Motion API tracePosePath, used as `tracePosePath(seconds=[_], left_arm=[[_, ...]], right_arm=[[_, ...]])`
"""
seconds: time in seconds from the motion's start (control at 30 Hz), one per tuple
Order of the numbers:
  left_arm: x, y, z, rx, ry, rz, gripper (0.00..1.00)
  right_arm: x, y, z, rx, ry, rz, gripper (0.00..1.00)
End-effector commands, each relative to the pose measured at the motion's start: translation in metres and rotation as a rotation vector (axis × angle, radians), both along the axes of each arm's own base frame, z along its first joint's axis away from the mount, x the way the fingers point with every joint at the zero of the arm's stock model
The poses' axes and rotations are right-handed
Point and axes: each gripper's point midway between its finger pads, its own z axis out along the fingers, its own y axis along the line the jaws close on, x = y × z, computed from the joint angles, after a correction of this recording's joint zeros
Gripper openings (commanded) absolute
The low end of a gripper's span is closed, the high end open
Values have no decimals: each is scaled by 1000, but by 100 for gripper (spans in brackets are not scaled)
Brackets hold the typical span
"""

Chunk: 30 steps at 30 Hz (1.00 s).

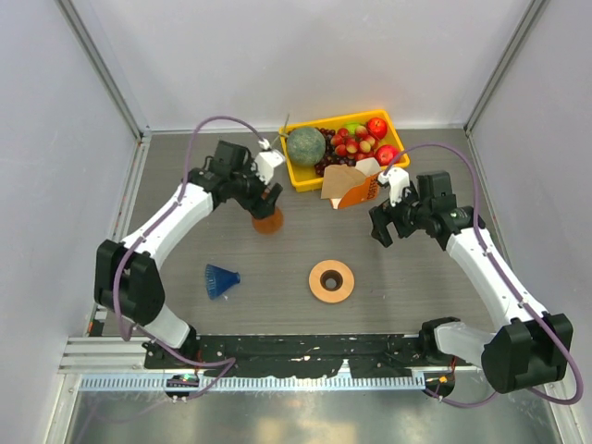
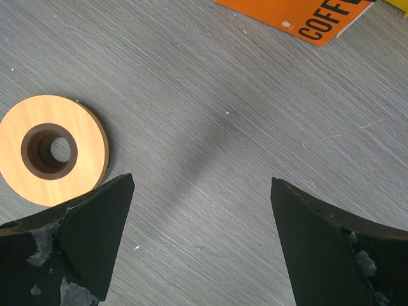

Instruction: Place the coffee filter in the dripper

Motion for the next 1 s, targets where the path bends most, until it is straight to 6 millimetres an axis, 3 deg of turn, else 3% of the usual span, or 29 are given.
tracePosePath(seconds=[0.0, 0.17, 0.33, 0.7, 0.97], left_arm=[[-30, -57, 28, -86, -154, -271, 71], [-58, -90, 14, -28, -189, -446, 72], [-73, -104, -8, 32, -184, -567, 72], [-83, -106, -26, 111, -78, -685, 72], [-85, -111, -34, 127, -55, -727, 84]], right_arm=[[2, -6, 20, 16, -47, 4, 95], [-4, -18, 24, 30, -29, -1, 96], [-10, -22, 24, 22, -12, 11, 95], [-20, -21, 22, 28, 10, 30, 95], [-23, -20, 17, 32, 25, 37, 96]])
